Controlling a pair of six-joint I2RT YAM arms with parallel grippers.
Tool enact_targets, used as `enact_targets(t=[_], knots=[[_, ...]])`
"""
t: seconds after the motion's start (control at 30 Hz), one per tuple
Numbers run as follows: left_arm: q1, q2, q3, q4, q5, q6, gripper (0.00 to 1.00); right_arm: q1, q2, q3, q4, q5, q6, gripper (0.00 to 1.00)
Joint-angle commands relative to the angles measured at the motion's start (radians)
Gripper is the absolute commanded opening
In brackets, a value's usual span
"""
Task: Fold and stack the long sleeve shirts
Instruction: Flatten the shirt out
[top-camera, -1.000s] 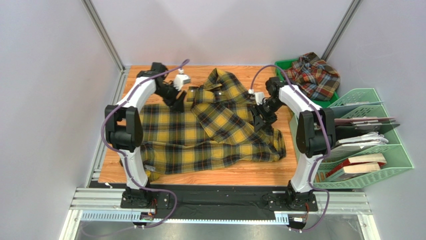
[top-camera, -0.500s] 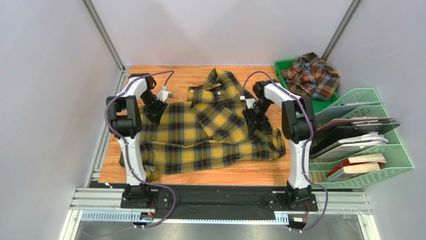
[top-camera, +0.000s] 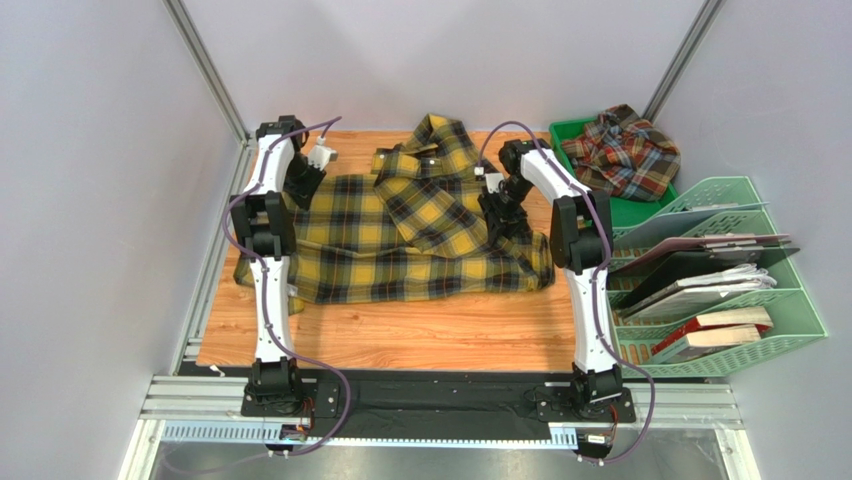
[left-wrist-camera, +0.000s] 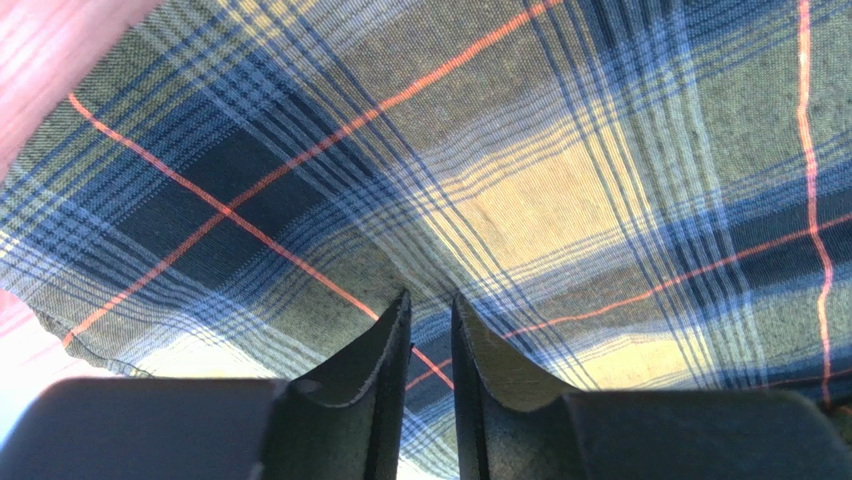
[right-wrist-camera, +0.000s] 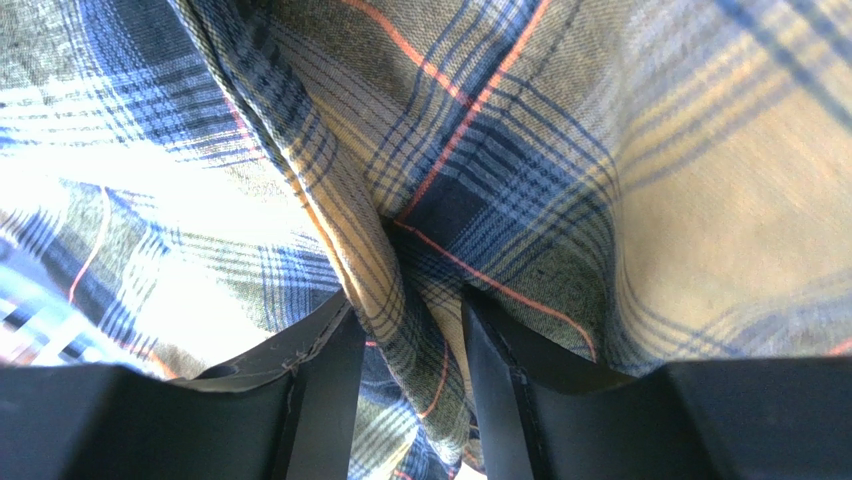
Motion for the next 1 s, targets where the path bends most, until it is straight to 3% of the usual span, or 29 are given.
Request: enact_targets(t=[0.0, 0.07, 0.2, 0.33, 0.43, 0.7, 0.87, 0.97], knots=[[0.009, -0.111, -0.096, 0.206, 0.013, -0.016, 0.34, -0.013, 0.074, 0.100, 0.203, 0.166, -0.047, 0.46], [0.019, -0.163, -0.078, 0.228, 0.087, -0.001, 0.41, -0.023, 0.069, 0.164, 0.208, 0.175, -0.093, 0.45], [0.032, -0.269, -0.030, 0.084, 0.265, 0.111, 0.57, -0.030, 0.014, 0.250, 0.180, 0.016, -0.148, 0.51], [0.031, -0.398, -0.194, -0.028, 0.380, 0.232, 0.65, -0.014, -0.040, 0.252, 0.231, -0.076, -0.141, 0.66], [0.031, -0.467, -0.326, -0.102, 0.409, 0.312, 0.78, 0.009, -0.015, 0.286, 0.274, -0.056, -0.121, 0.68], [0.032, -0.544, -0.499, -0.098, 0.429, 0.319, 0.82, 0.029, 0.084, 0.350, 0.375, -0.072, -0.054, 0.68], [0.032, -0.573, -0.558, -0.058, 0.409, 0.276, 0.82, 0.032, 0.067, 0.292, 0.582, -0.095, 0.069, 0.72], [0.032, -0.587, -0.601, -0.033, 0.372, 0.279, 0.82, 0.045, 0.096, 0.319, 0.599, -0.078, 0.089, 0.74]])
